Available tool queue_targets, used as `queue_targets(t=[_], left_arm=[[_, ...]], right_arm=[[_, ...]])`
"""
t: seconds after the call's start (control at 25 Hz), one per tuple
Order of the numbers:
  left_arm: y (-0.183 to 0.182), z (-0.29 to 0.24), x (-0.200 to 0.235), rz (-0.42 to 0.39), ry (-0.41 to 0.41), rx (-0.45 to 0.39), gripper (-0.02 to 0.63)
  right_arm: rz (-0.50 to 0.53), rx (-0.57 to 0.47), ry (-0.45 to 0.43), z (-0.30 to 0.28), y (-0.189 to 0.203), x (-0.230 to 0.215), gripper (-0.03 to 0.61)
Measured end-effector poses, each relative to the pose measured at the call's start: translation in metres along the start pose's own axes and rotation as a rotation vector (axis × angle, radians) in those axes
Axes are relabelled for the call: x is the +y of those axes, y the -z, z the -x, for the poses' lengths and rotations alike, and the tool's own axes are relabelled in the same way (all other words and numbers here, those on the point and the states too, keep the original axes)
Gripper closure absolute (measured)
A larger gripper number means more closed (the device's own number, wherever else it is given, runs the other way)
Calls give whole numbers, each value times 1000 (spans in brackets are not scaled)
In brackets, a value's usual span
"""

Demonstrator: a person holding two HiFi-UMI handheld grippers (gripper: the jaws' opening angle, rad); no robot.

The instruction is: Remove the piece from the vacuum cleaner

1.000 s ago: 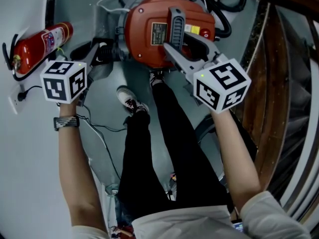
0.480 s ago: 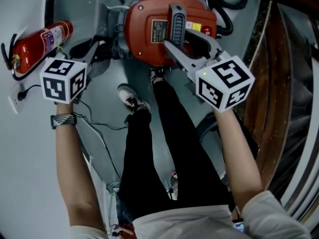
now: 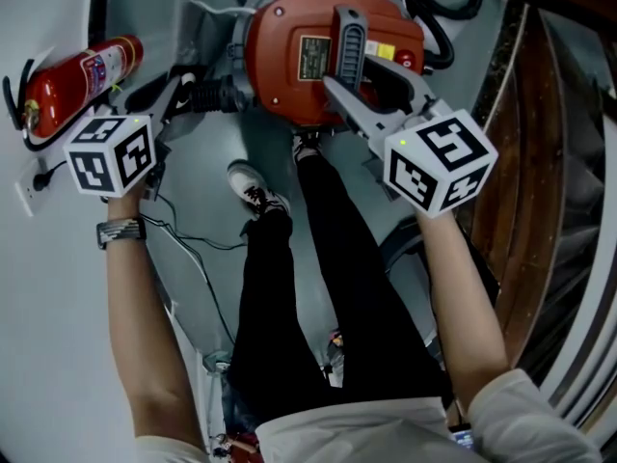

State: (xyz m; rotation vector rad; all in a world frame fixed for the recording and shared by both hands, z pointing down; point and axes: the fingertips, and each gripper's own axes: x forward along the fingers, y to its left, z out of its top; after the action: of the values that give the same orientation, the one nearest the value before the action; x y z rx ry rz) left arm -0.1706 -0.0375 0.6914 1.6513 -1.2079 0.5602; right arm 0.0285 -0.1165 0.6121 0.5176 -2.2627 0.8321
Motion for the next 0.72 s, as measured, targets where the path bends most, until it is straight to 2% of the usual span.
queue_targets(t=[0.28, 0.48, 0.72], left_arm=[[5, 11, 3, 54, -37, -24, 591], [13, 33, 3, 76, -74, -29, 591], [16, 62, 3, 86, -120, -56, 589]], right_arm=[[-52, -13, -43, 1, 0, 1, 380], [-4, 7, -13, 7, 4, 3, 380], [-3, 24, 24, 27, 15, 3, 380]])
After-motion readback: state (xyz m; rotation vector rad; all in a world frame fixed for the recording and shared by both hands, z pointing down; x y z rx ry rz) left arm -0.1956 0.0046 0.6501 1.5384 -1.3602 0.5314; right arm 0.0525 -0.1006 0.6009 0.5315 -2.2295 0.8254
